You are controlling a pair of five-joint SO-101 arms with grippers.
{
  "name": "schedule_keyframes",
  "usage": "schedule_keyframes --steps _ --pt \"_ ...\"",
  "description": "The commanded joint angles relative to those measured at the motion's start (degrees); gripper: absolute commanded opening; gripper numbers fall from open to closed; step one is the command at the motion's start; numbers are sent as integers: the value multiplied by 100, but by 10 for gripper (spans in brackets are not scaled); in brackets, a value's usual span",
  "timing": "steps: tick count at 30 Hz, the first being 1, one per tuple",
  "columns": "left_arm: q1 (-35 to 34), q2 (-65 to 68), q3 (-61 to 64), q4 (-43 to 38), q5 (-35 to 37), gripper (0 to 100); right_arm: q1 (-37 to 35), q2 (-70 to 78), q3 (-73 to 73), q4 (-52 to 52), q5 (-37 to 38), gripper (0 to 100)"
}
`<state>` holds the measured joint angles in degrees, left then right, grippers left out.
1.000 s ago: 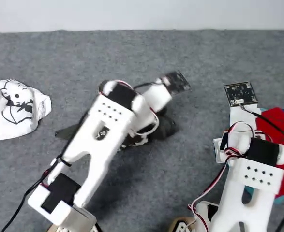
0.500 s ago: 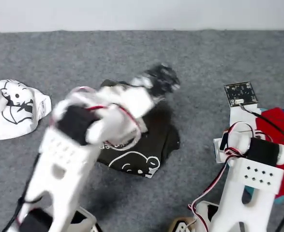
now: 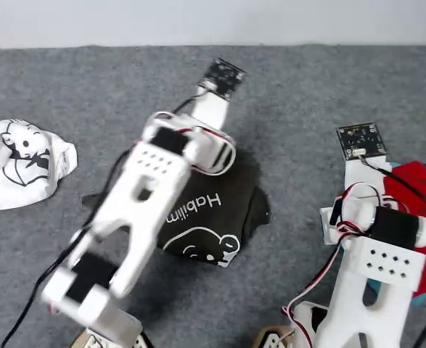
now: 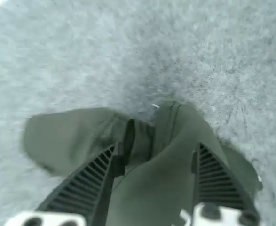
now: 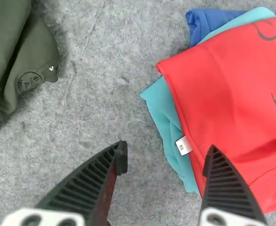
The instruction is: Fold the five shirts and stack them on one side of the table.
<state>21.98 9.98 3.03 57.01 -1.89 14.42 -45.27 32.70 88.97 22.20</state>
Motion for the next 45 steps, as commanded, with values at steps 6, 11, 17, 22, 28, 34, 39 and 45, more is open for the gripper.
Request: schedule_keyframes --steps 6,11,17,22,28,34,39,45 --pt "167 2681 -2343 422 70 201 -40 -92 9 -84 53 266" --pt "158 3657 -3987 1310 62 148 -40 -92 18 -92 53 266" --pt "167 4325 -5701 2541 -193 22 -40 -92 18 -92 53 266" --pt "-79 3895 -7899 4202 -941 13 -40 -92 18 -92 53 266" --pt "-484 2356 -9024 4369 -976 13 -40 -92 18 -92 53 266" --pt "-800 281 -7415 4369 -993 13 -40 -92 18 -92 53 266" --pt "-782 -1609 -4910 4369 -1002 13 -48 -92 18 -163 53 266" --pt "-800 -4062 -1297 4369 -1609 13 -48 -84 26 -215 53 266"
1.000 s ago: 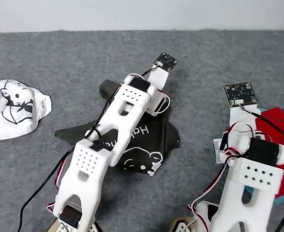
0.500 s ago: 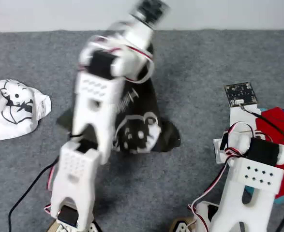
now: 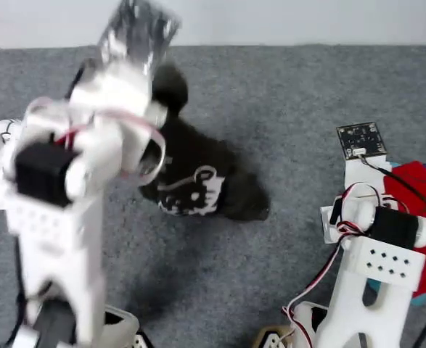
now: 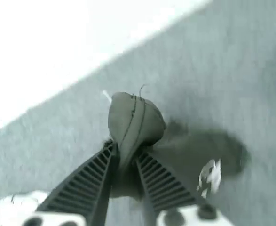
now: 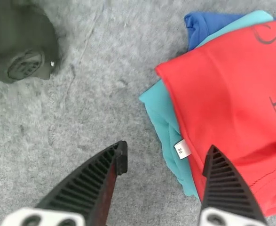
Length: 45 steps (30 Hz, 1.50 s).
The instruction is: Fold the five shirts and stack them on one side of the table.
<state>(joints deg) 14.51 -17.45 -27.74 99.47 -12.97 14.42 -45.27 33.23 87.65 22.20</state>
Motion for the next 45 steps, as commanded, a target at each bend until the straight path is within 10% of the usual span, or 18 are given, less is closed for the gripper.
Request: schedule_keyframes --steps 1,8,21,30,36,45 --pt "-53 -1732 2343 123 -800 13 -48 -84 -26 -84 53 266" --pt "-448 -3974 5262 97 -1749 13 -303 -84 0 -84 53 266" --pt "-1037 -4563 7196 88 -1987 13 -2888 787 431 -1798 9 266" --pt "-1240 -4580 7099 88 -2127 13 -4980 4075 -2673 -1323 -281 266" --pt "-3024 -4580 5824 -53 -2119 13 -4954 6211 -4914 -998 -686 266" --pt "-3226 -4580 5666 -44 -2119 13 -4848 8734 -7244 -418 -677 266"
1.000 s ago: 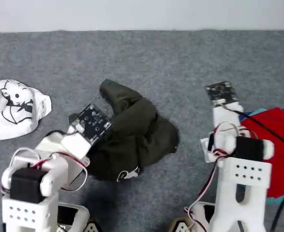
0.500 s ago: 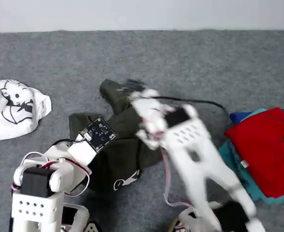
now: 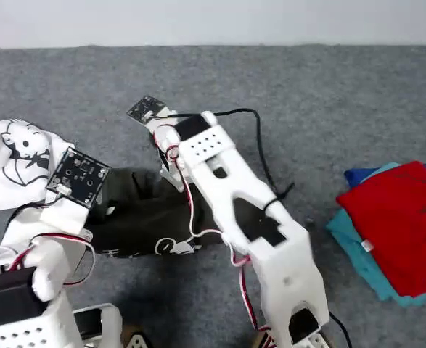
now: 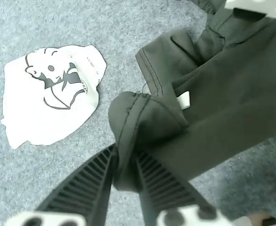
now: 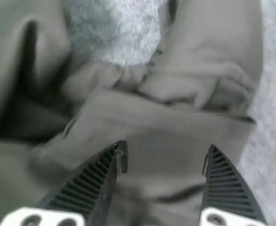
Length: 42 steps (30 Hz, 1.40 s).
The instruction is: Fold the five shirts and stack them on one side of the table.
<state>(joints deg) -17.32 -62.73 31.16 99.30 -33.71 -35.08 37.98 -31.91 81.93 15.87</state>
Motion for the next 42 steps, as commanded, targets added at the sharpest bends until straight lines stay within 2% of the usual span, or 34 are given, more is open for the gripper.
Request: schedule_keyframes --steps 1,6,11,16,22,26,34,38,42 --pt "-44 -53 -224 -26 -44 13 119 620 -914 198 -44 266" --pt "-26 -53 -215 -18 -44 13 224 1481 -1618 259 -26 242" --pt "-26 -53 -215 -18 -44 13 426 2018 -1978 268 844 10" --pt "-26 -53 -31 -53 -44 13 690 1842 -2743 831 844 9" --pt "-26 -53 136 -88 -44 13 848 1130 -4967 2097 870 10" --pt "-26 -53 136 -264 -44 13 1068 541 -5767 2097 870 10" --pt "-53 -53 136 -1143 -18 13 1481 -277 -5521 2105 879 10" --pt "-26 -53 154 -1143 352 13 1578 -136 -4176 2097 879 11" --pt "-26 -53 189 -1143 396 13 1596 391 -2532 1912 853 41"
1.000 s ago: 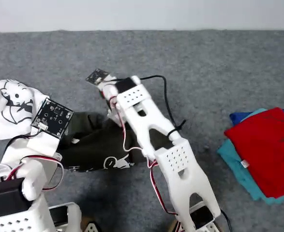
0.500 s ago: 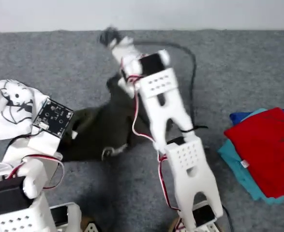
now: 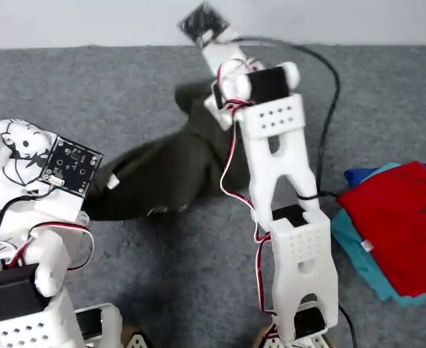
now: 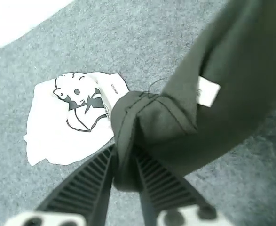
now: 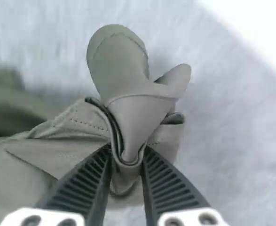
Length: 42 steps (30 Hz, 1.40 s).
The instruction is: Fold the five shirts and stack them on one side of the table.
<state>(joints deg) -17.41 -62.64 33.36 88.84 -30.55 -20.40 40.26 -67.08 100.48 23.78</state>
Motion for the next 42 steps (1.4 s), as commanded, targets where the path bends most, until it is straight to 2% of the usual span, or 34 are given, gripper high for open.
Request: schedule_keyframes --steps 1,5,7,11,17,25,28,32,36,42 --pt "-18 -62 -31 -97 79 13 136 338 1257 -40 62 69" --pt "-18 -62 -31 -97 79 13 163 866 1503 -75 -369 203" --pt "-18 -62 -13 -97 79 13 180 875 1424 -13 -554 232" --pt "-18 -62 286 -123 79 13 189 585 1134 259 -536 231" --pt "-18 -62 400 -123 79 13 207 -673 1459 259 -510 233" --pt "-18 -62 418 -123 79 13 1059 -2431 3174 242 -510 233" --pt "-18 -62 426 -132 79 13 963 -2571 4079 215 -422 232" --pt "-18 -62 426 -132 79 13 479 -2413 4949 -673 -571 231" --pt "-18 -62 426 -132 79 13 119 -2026 5196 -1736 -818 231" --pt "-18 -62 426 -123 79 13 -66 -1314 5196 -2009 -844 231"
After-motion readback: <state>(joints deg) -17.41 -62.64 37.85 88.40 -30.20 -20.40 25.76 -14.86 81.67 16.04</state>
